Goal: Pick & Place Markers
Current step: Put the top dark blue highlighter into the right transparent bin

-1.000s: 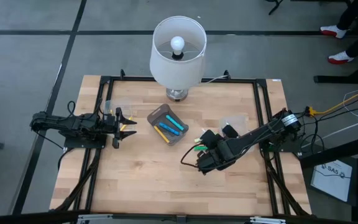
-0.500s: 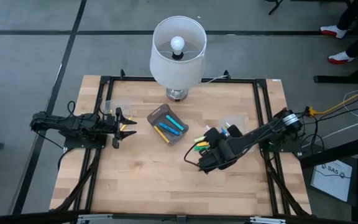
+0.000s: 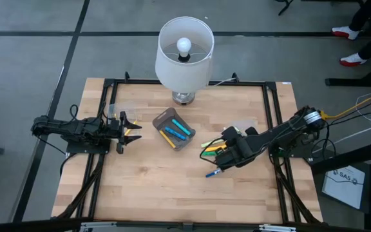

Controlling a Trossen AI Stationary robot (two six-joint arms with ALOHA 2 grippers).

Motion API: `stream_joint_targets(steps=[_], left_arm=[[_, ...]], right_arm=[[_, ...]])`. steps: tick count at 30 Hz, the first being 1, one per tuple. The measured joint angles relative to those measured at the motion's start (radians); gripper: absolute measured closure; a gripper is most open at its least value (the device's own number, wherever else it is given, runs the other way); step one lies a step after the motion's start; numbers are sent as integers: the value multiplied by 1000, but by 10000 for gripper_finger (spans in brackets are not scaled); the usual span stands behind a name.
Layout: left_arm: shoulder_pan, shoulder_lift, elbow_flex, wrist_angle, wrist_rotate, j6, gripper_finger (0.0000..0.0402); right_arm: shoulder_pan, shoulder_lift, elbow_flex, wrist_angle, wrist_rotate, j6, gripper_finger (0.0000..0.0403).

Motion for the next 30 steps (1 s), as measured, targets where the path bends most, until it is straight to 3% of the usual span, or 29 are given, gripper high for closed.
stream_joint_targets(steps=[11,30], left_arm=[[0,0,0,0,0,0,205],[0,0,0,0,0,0,205]], right_arm=[[-59,-115,-207,148,5,15,379],[-74,-181,-285,145,-24,34,379]])
